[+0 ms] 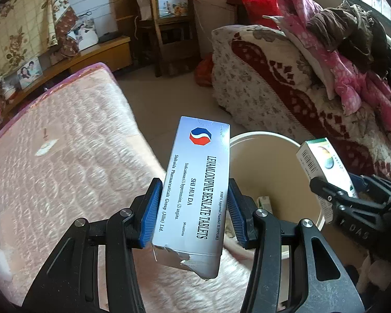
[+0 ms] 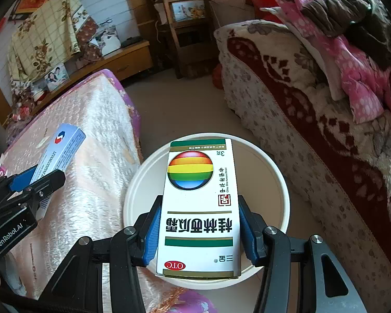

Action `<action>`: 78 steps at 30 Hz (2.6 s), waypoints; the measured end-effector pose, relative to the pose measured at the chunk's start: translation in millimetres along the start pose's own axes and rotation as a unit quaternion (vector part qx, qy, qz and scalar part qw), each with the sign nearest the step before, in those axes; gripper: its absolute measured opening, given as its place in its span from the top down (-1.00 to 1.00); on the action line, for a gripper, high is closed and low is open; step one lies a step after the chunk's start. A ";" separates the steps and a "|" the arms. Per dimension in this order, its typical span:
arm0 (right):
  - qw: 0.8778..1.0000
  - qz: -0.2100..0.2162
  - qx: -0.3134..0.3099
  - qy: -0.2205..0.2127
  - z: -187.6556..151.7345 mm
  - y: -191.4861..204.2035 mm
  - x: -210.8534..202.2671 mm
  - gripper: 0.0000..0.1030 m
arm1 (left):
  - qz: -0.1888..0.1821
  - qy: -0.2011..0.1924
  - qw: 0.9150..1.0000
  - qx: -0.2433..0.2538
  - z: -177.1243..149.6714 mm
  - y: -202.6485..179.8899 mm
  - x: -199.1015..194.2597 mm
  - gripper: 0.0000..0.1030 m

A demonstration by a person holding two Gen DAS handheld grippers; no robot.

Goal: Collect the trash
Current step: 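Carry both medicine boxes over the white bucket with both tools, then open both tools to drop the medicine boxes into the bucket, then move both open tools back toward the items on the bed, then grasp the blue wrapper with the left tool while the right tool grasps the white sponge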

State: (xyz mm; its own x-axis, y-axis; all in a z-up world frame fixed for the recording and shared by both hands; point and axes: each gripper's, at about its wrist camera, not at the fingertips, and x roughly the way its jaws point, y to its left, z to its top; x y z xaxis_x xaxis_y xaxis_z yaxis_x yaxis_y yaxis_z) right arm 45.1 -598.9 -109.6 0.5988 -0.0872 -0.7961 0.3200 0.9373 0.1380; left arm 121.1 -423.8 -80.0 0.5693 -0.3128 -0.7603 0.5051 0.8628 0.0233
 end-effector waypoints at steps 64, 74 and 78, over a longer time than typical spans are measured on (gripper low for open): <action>0.982 0.133 -0.131 0.001 -3.2 229.8 -22.2 -0.44 | 0.123 -0.012 0.973 -0.193 -114.4 291.4 -137.5 -0.13; 0.952 0.217 -0.210 0.040 -31.8 352.0 -11.2 -0.45 | 0.155 0.038 0.945 -0.286 -157.2 421.2 -122.1 -0.13; 0.939 0.240 -0.240 0.056 -41.2 393.0 -7.7 -0.45 | 0.145 0.062 0.941 -0.298 -158.9 438.0 -91.0 -0.14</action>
State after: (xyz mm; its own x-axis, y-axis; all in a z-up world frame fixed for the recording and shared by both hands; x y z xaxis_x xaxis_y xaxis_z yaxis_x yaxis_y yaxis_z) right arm 136.0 -215.9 -73.5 0.4991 0.3958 -0.7708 -0.3518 0.9055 0.2372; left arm 187.4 45.7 -103.8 0.5277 -0.0125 -0.8493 -0.1343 0.9861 -0.0980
